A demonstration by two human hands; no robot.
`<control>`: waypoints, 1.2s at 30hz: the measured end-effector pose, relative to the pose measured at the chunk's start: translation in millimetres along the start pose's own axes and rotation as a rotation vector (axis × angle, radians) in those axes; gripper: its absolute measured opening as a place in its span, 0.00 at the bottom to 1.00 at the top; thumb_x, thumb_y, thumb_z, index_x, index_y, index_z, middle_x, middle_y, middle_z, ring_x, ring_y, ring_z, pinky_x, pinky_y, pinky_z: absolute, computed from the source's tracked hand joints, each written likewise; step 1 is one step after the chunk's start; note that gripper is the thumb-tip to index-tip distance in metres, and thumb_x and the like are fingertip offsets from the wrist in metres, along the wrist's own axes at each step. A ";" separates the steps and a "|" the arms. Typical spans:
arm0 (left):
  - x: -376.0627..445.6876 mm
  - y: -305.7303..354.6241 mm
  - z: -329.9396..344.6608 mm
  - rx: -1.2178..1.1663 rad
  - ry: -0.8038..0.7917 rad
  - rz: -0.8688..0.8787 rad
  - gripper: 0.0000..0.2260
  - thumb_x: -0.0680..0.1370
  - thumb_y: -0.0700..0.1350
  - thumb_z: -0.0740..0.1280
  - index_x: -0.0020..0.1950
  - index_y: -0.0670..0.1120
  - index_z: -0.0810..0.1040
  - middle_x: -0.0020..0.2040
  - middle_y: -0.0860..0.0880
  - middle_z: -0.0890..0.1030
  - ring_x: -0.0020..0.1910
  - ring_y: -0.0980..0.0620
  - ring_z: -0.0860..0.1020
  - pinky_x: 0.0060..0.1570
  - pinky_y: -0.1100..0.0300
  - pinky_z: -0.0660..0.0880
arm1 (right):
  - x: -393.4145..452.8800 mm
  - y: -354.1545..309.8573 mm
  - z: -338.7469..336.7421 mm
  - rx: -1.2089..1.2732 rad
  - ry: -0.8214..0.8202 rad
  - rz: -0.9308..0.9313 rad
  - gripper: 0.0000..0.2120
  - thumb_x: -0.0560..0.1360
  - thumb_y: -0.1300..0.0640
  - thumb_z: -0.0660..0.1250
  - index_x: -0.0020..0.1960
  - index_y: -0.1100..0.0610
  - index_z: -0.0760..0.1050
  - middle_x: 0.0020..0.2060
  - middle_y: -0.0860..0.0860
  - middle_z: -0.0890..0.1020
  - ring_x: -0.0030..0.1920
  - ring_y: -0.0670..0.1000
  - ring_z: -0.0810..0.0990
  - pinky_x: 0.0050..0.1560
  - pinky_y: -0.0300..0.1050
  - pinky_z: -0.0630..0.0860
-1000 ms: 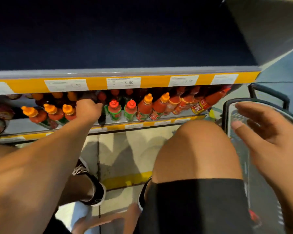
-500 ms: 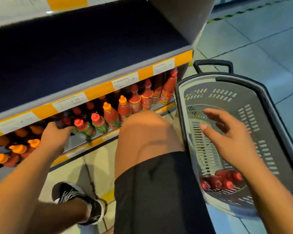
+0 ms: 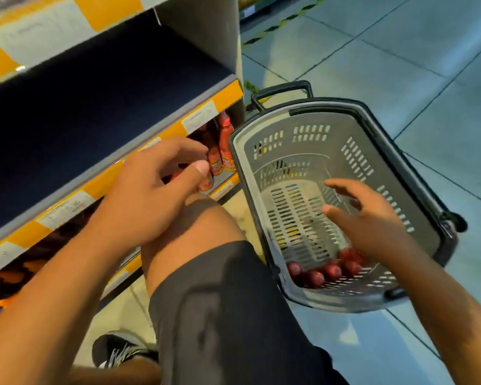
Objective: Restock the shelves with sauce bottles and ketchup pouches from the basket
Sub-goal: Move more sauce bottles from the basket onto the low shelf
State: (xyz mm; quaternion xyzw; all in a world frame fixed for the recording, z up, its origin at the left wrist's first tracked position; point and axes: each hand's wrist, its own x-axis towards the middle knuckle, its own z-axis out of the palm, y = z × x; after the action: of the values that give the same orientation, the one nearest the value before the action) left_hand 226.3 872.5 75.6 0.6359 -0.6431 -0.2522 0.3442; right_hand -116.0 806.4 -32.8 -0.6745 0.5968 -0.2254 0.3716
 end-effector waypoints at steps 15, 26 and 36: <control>76.5 52.2 220.7 0.426 -0.849 0.128 0.11 0.81 0.52 0.68 0.60 0.49 0.80 0.54 0.48 0.82 0.55 0.46 0.79 0.52 0.55 0.75 | 5.3 90.2 -14.9 -0.419 -0.434 0.228 0.31 0.75 0.45 0.73 0.75 0.43 0.68 0.59 0.44 0.80 0.50 0.45 0.80 0.45 0.40 0.76; 69.2 -3.0 306.0 0.815 -1.369 -0.025 0.14 0.81 0.48 0.70 0.64 0.44 0.81 0.60 0.44 0.84 0.52 0.47 0.81 0.41 0.62 0.73 | 46.3 112.8 67.0 -0.750 -1.039 0.260 0.12 0.74 0.47 0.75 0.51 0.54 0.80 0.46 0.52 0.83 0.48 0.56 0.82 0.59 0.56 0.80; 64.1 -34.1 347.2 0.895 -1.662 0.000 0.19 0.81 0.48 0.67 0.73 0.52 0.76 0.64 0.47 0.80 0.61 0.44 0.79 0.65 0.48 0.76 | 65.0 138.4 99.0 -0.792 -1.283 0.147 0.20 0.77 0.50 0.73 0.67 0.52 0.78 0.63 0.54 0.79 0.61 0.60 0.78 0.66 0.61 0.75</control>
State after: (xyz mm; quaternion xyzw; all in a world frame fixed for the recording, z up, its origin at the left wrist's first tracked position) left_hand -13.8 767.4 -163.4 0.3257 -0.7194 -0.3543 -0.5008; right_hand -118.1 764.6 -210.0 -0.7149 0.3434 0.4680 0.3899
